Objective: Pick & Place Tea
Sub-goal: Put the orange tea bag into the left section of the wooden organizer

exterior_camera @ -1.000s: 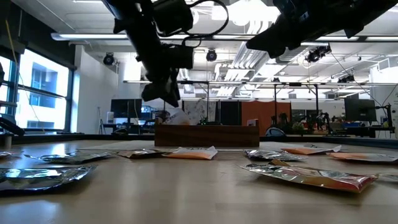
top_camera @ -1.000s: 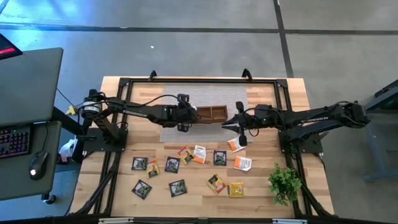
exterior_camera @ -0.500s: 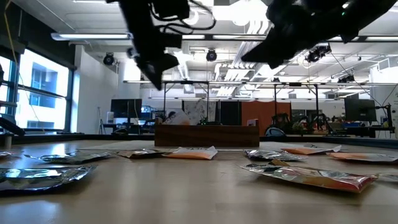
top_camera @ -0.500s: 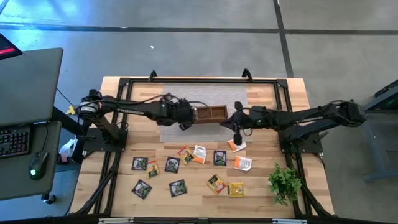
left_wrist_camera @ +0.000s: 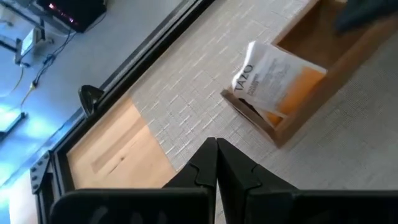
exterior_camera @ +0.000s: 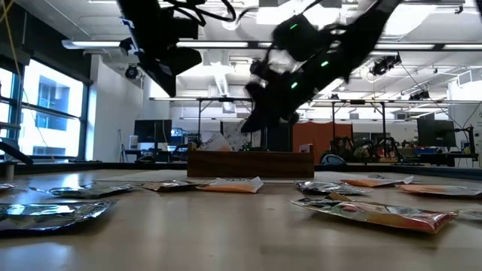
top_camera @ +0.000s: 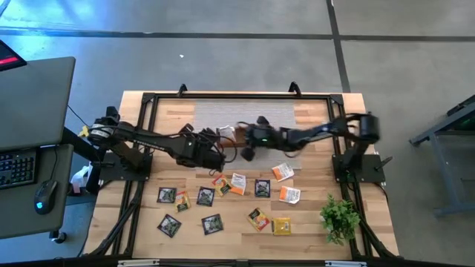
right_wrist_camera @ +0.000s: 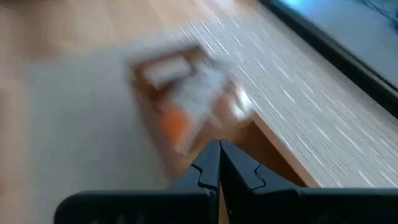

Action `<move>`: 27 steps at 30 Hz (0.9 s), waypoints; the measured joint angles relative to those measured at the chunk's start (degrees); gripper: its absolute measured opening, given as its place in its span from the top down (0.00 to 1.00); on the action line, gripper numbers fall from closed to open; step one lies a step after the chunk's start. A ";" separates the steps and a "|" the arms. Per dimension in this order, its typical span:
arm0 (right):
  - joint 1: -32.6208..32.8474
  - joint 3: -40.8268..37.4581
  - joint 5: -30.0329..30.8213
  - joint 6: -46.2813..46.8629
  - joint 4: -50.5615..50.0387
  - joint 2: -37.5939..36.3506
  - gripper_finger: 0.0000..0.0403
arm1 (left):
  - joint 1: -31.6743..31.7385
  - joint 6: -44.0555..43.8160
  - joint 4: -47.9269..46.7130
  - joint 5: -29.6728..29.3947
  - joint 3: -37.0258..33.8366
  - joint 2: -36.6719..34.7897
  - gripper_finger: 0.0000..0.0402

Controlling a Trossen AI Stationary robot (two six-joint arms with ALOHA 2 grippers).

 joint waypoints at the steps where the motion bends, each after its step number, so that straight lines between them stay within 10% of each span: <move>1: -0.22 2.32 1.54 0.05 -2.76 2.07 1.00 | 0.03 -0.12 -0.18 0.23 0.00 0.00 1.00; 16: -0.45 12.35 -3.38 0.57 -6.03 7.44 1.00 | -0.29 -0.29 -2.57 -0.23 -0.04 0.02 1.00; 27: 0.47 10.89 5.93 -7.94 -6.04 3.53 1.00 | -0.29 -0.70 -2.48 -0.19 -0.04 0.02 1.00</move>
